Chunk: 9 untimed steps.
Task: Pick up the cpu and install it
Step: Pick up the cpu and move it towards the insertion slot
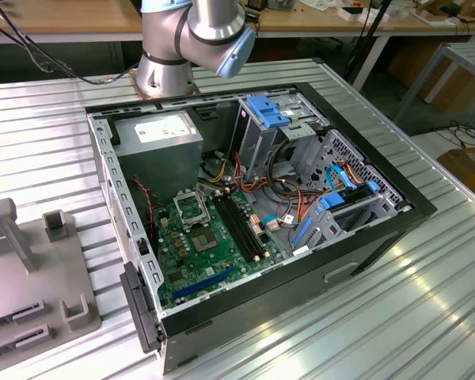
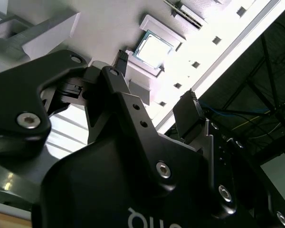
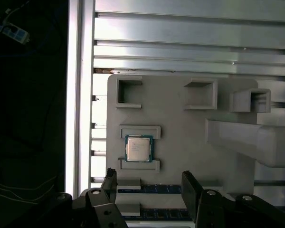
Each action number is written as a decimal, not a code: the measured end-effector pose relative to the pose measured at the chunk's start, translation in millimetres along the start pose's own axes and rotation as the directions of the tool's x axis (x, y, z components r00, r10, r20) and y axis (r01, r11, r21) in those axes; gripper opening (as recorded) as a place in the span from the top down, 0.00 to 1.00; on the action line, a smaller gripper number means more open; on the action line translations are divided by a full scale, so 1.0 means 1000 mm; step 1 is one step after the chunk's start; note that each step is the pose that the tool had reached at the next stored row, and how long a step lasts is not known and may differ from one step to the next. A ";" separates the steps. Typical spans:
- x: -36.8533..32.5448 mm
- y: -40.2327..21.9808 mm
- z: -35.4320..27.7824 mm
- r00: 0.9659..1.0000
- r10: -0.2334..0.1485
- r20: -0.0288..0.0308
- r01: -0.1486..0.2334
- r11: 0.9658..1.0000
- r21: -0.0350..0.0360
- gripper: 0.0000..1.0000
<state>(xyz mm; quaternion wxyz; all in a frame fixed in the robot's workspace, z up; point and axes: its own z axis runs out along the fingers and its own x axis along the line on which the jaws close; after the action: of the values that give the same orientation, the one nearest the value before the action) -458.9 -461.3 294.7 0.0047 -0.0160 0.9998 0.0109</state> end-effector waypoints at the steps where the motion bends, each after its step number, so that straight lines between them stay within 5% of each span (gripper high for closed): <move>1: 0.0000 0.0000 0.0001 1.000 0.000 0.000 0.000 1.000 0.000 0.34; 9: 0.0000 0.0000 0.0002 1.000 0.000 0.000 0.000 1.000 0.000 0.34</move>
<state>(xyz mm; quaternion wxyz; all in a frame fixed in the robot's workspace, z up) -458.9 -461.4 294.4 0.0047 -0.0160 0.9998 0.0109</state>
